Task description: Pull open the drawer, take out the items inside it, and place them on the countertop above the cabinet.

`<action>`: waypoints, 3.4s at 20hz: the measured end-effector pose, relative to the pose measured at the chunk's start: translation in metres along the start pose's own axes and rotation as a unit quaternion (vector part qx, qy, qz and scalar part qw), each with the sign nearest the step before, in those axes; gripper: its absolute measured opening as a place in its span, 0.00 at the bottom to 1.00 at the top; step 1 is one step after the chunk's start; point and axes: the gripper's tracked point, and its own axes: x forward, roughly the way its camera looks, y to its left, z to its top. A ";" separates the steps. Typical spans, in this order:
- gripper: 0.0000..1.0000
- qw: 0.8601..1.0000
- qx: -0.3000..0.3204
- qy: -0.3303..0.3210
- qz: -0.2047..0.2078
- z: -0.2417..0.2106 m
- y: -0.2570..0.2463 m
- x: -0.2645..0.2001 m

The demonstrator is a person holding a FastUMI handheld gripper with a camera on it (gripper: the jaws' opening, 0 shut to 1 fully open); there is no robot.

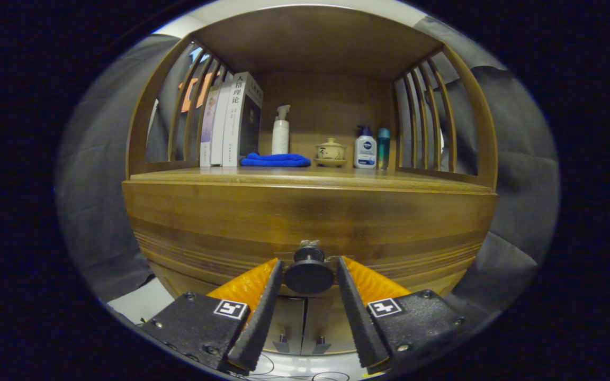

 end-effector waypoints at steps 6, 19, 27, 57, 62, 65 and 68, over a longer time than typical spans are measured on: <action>0.44 1.000 0.019 0.012 0.001 -0.001 -0.002 0.002; 0.37 0.999 0.002 0.039 0.006 -0.013 0.000 -0.043; 0.37 0.999 0.006 0.037 0.006 -0.025 -0.001 -0.098; 0.60 0.999 0.026 0.033 0.022 -0.053 -0.020 -0.219; 1.00 0.999 0.049 0.004 0.006 -0.022 -0.039 -0.246; 1.00 0.998 0.055 -0.026 0.008 0.012 -0.047 -0.261; 1.00 0.997 0.054 -0.059 0.005 0.059 -0.063 -0.267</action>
